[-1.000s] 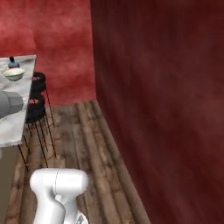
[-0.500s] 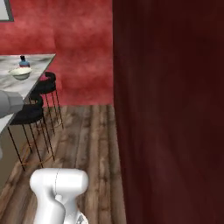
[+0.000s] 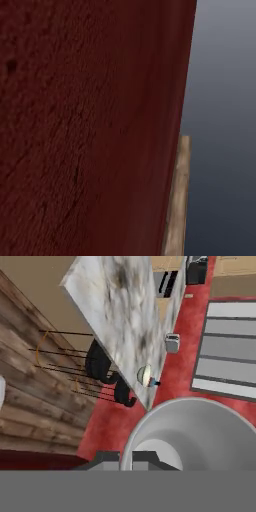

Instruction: There is a bowl on the dining counter. Grab a lemon wedge from the fridge and place it in the bowl. Then get the liquor bottle and glass cup from the cabinet and place them next to the bowl.

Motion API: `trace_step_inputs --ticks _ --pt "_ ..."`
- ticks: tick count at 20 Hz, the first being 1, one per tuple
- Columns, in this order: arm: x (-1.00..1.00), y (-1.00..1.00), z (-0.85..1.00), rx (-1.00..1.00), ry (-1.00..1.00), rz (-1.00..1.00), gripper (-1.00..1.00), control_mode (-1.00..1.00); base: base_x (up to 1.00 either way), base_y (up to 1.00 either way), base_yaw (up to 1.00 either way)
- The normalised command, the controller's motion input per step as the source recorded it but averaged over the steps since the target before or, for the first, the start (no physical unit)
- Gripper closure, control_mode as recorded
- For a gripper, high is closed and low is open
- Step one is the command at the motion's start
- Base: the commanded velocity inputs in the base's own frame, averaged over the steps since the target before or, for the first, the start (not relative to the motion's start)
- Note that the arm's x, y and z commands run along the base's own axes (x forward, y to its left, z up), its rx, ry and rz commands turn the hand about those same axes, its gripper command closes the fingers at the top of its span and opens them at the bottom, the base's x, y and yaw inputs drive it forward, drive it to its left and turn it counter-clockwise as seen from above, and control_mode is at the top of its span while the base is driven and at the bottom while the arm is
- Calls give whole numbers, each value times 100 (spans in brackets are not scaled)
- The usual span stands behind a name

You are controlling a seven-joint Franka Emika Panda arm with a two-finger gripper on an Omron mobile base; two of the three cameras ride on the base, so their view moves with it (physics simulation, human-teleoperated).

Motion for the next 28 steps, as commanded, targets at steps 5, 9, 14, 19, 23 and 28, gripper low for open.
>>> trace_step_inputs --ticks 5,9,14,19,23,28 --pt "0 0 0 0 0 0 100 100 99 -33 54" --pt "0 0 0 0 0 0 100 100 97 -38 50" --pt "0 0 0 0 0 0 100 100 73 -56 46" --pt "0 0 0 0 0 0 100 100 62 -64 43" --pt "0 0 0 0 0 0 100 100 64 -58 45" --pt "0 0 0 0 0 0 100 100 66 -48 49"
